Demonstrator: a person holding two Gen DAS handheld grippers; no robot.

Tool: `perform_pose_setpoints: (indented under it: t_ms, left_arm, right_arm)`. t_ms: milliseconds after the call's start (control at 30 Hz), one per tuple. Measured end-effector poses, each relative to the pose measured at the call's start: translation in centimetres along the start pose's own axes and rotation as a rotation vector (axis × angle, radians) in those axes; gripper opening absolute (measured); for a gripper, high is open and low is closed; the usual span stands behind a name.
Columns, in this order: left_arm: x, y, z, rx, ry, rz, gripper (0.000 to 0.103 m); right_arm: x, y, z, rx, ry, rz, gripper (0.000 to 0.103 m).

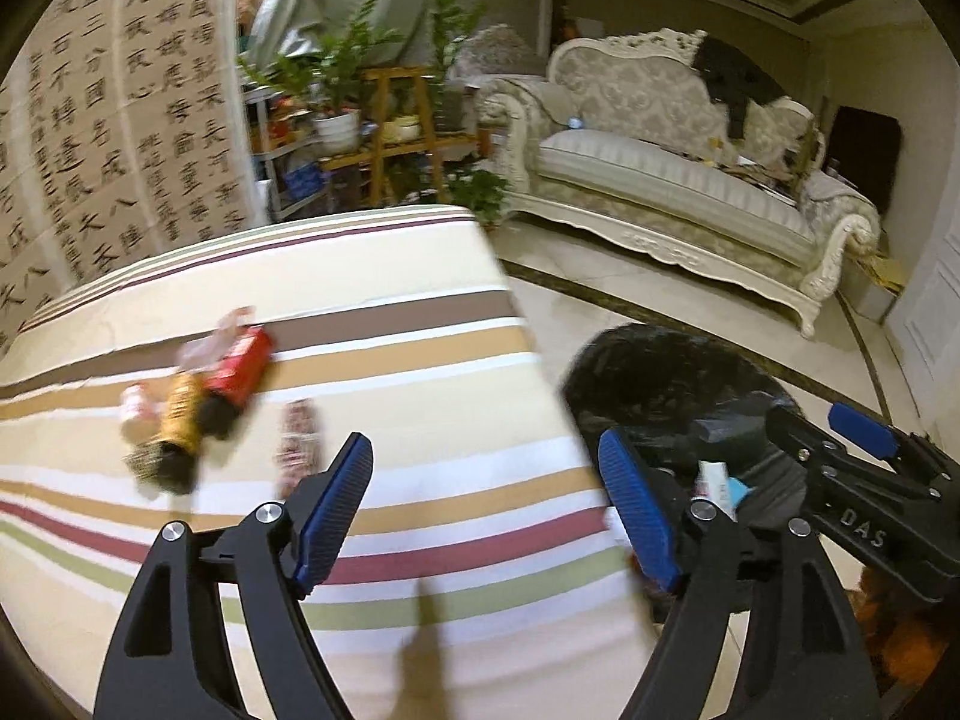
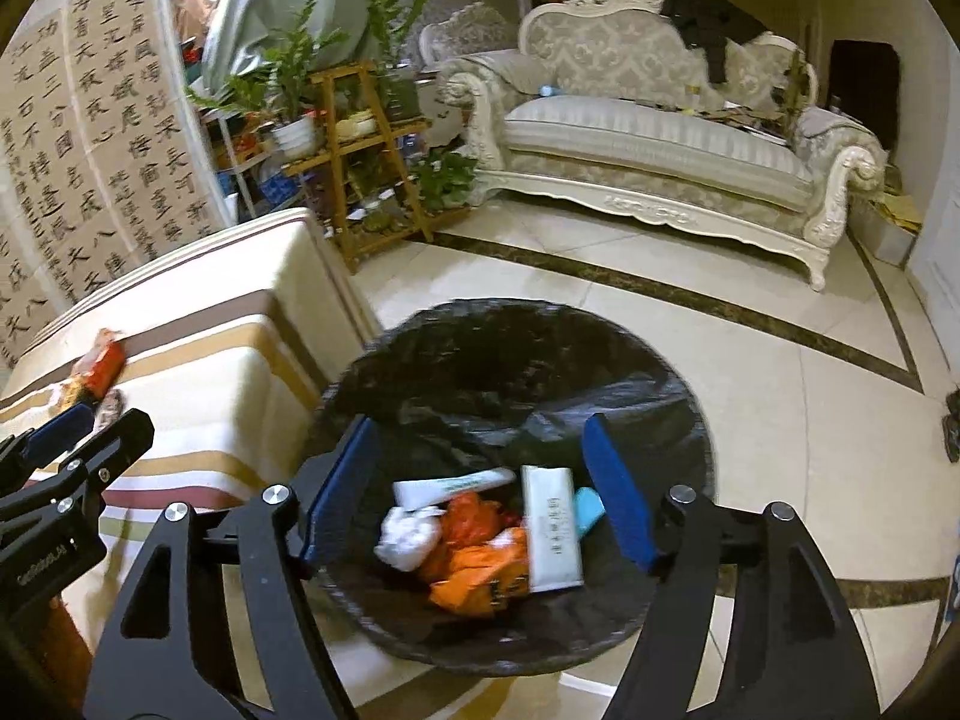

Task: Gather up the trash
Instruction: 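Move both open grippers back over the table items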

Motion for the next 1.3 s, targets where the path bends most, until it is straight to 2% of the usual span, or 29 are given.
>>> perform_pose_setpoints:
  t_ms: [467, 667, 1033, 1133, 1300]
  left_arm:
    - [-1.6, 12.1, 2.4, 0.197, -0.003, 0.17, 0.076]
    - [-2.5, 16.5, 2.1, 0.255, 0.023, 0.241, 0.074]
    - [-2.1, 17.8, -0.3, 0.228, 0.092, 0.221, 0.057]
    - [-1.9, 17.9, -0.9, 0.214, 0.105, 0.22, 0.055]
    - [-1.7, 17.8, -1.8, 0.18, 0.127, 0.213, 0.037]
  right_arm:
    - [-0.2, 10.7, 0.6, 0.15, 0.015, 0.151, 0.071]
    - [-0.3, 13.8, 0.3, 0.181, 0.029, 0.197, 0.071]
    - [-0.1, 17.2, -0.3, 0.208, 0.044, 0.242, 0.071]
    - [0.0, 17.4, -0.5, 0.208, 0.049, 0.245, 0.071]
    - [0.0, 18.1, -0.9, 0.21, 0.057, 0.251, 0.071]
Point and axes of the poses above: each gripper's, at about its wrist camera, not at the fingertips, and z roughly against the way its jaws point, y to its left, x to its top, the point moved 4 cm from there along -z, roughly the way its jaws point, and after that the axes turned 1 degree about -y, right-handed, at the moved point
